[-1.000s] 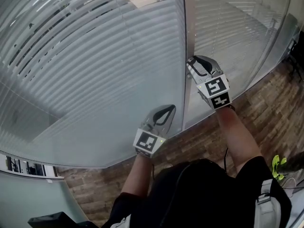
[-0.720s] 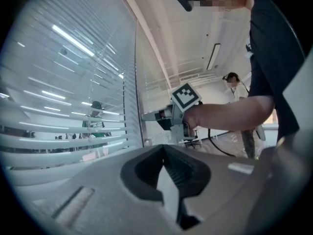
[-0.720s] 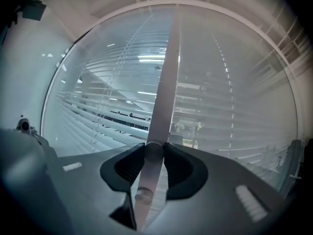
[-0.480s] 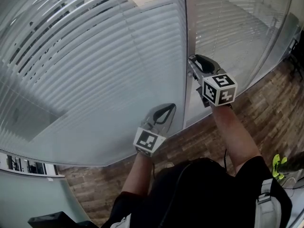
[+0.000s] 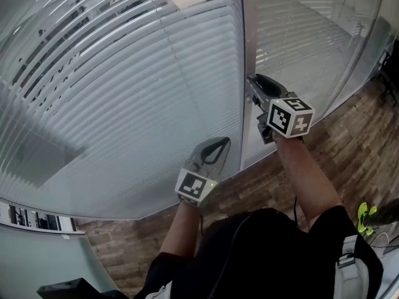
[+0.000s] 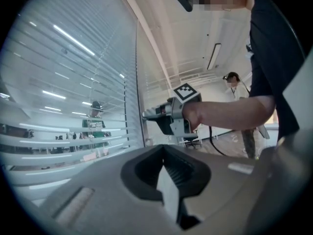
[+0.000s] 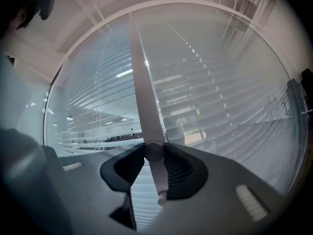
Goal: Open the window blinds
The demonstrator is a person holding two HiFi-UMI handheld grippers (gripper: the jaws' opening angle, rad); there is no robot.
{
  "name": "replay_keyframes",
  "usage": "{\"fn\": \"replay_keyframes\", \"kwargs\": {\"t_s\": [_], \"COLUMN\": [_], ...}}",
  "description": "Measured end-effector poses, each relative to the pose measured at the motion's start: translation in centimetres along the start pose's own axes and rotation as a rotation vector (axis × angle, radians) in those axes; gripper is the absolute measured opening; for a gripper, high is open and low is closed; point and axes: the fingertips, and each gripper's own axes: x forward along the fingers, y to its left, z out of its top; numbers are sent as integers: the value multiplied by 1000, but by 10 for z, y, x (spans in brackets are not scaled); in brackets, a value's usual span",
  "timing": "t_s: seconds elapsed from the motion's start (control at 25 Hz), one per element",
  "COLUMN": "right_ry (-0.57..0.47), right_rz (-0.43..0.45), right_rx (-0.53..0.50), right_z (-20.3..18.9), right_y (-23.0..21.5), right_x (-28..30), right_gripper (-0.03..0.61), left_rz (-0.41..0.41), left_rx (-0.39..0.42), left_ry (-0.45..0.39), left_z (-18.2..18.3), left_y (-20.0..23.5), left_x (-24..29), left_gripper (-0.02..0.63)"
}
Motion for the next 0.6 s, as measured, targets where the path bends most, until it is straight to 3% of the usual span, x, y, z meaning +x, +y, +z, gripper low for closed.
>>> {"fn": "replay_keyframes", "kwargs": {"t_s": [0.6], "right_ry": [8], "right_rz": [-11], "right_rx": [-101], "right_z": [-1], "right_y": [2], "right_x": [0], "right_gripper": [130], "left_rz": [-9], "left_rx": [-1], "left_ry": [-12], "left_z": [3], "left_y": [-2], "left_x": [4], "left_gripper": [3]}}
